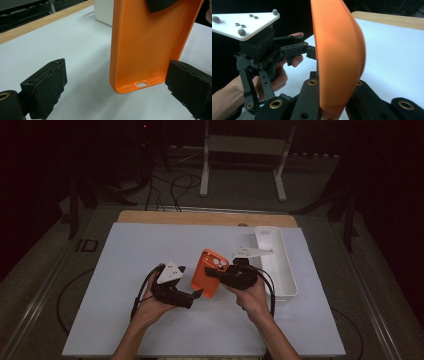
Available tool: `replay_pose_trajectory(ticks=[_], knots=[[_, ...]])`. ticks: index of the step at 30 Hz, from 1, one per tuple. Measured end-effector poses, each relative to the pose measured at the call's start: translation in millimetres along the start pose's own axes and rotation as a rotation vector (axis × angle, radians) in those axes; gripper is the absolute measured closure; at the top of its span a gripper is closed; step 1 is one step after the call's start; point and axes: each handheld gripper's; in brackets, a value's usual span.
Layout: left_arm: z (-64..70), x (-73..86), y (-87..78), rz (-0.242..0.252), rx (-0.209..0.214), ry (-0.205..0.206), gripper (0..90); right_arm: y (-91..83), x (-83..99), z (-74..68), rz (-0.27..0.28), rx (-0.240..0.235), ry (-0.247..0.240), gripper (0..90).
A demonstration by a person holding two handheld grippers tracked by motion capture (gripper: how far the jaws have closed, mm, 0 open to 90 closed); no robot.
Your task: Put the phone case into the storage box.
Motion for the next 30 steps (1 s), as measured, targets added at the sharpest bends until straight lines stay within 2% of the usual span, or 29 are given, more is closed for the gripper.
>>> replay_pose_trajectory(ticks=[4, 9, 15, 20, 30], knots=[[0.1, 0.0, 0.1, -0.002, 0.004, -0.002, 5.8, -0.1, 0.8, -1.1, -0.006, -0.009, -0.024, 85.6], [0.9, 0.0, -0.7, 0.012, 0.036, 0.002, 8.5, 0.6, 0.9, -2.3, -0.017, -0.028, -0.050, 85.6], [3.0, 0.3, -0.1, 0.014, 0.065, 0.025, 14.0, 1.7, 1.4, -4.3, -0.021, -0.045, -0.084, 85.7], [4.8, 0.5, 1.1, 0.014, 0.087, 0.037, 16.2, 2.0, 1.4, -4.0, -0.017, -0.059, -0.090, 85.7], [4.8, 0.9, 0.3, 0.022, 0.160, 0.041, 29.4, 0.4, 2.0, -5.4, -0.006, -0.117, -0.124, 85.8]])
Point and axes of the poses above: each handheld gripper's, and its own axes: y roughly forward along the jaws, x roughly out of its underside, z roughly to its right, and after that the axes turned 7 degrees about -z, right-handed
